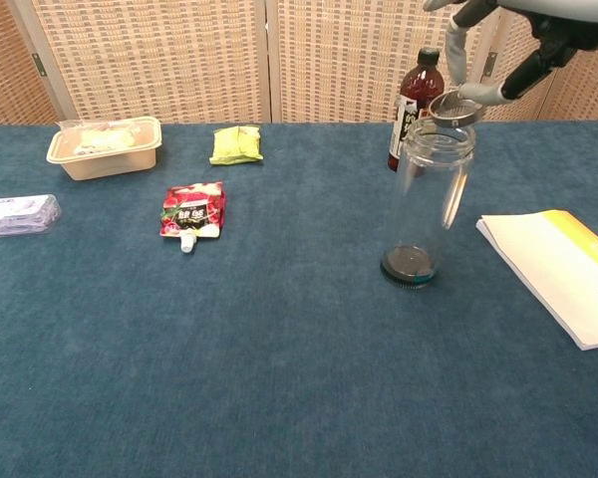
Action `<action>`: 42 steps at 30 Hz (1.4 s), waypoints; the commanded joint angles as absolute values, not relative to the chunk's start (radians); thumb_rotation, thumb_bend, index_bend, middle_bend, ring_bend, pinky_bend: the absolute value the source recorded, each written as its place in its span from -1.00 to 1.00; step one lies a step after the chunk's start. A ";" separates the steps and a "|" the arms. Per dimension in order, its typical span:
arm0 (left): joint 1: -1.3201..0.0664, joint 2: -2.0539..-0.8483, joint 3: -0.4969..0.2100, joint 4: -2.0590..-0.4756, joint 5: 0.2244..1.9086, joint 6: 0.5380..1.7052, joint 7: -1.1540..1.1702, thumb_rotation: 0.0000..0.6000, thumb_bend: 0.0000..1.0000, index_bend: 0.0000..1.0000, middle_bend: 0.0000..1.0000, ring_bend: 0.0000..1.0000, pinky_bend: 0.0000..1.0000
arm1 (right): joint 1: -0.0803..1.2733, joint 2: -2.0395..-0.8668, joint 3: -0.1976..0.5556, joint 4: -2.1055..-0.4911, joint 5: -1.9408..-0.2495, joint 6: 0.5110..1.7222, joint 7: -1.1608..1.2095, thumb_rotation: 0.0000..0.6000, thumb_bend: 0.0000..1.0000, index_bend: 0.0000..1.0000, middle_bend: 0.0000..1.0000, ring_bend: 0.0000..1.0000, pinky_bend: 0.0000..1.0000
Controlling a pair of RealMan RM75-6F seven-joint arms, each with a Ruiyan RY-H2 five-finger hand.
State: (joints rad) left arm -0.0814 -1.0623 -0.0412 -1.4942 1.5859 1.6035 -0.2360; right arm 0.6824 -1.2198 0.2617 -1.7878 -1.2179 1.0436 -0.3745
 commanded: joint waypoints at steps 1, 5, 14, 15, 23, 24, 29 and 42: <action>-0.078 -1.060 -0.041 -1.493 1.588 1.609 -0.242 1.00 -0.30 -1.00 -0.82 -1.00 -0.80 | 0.692 -1.230 0.260 -1.787 -1.210 1.042 -0.385 1.00 -0.18 0.16 -0.87 -1.00 -1.00; -0.074 -1.057 -0.038 -1.494 1.595 1.616 -0.246 1.00 -0.30 -1.00 -0.82 -1.00 -0.80 | 0.703 -1.244 0.254 -1.789 -1.204 1.042 -0.400 1.00 -0.19 0.16 -0.87 -1.00 -1.00; -0.066 -1.053 -0.041 -1.493 1.592 1.627 -0.255 1.00 -0.30 -1.00 -0.82 -1.00 -0.80 | 0.711 -1.247 0.236 -1.801 -1.197 1.047 -0.431 1.00 -0.19 0.16 -0.88 -1.00 -1.00; -0.066 -1.053 -0.042 -1.493 1.591 1.628 -0.256 1.00 -0.30 -1.00 -0.82 -1.00 -0.80 | 0.710 -1.239 0.232 -1.808 -1.191 1.044 -0.435 1.00 -0.20 0.16 -0.89 -1.00 -1.00; -0.068 -1.054 -0.046 -1.491 1.581 1.618 -0.256 1.00 -0.30 -1.00 -0.82 -1.00 -0.80 | 0.709 -1.174 0.206 -1.863 -1.132 1.016 -0.481 1.00 -0.23 -0.27 -1.00 -1.00 -1.00; -0.068 -1.055 -0.047 -1.492 1.579 1.616 -0.253 1.00 -0.30 -1.00 -0.82 -1.00 -0.80 | 0.710 -1.164 0.204 -1.872 -1.119 1.011 -0.486 1.00 -0.23 -0.31 -1.00 -1.00 -1.00; -0.070 -1.055 -0.048 -1.494 1.573 1.608 -0.243 1.00 -0.30 -1.00 -0.82 -1.00 -0.80 | 0.716 -1.126 0.198 -1.900 -1.064 0.992 -0.504 1.00 -0.23 -0.49 -1.00 -1.00 -1.00; -0.080 -1.070 -0.052 -1.493 1.564 1.584 -0.186 1.00 -0.30 -1.00 -0.82 -1.00 -0.80 | 0.506 -1.009 0.141 -1.940 -1.362 1.249 -0.216 1.00 -0.26 -0.52 -1.00 -1.00 -1.00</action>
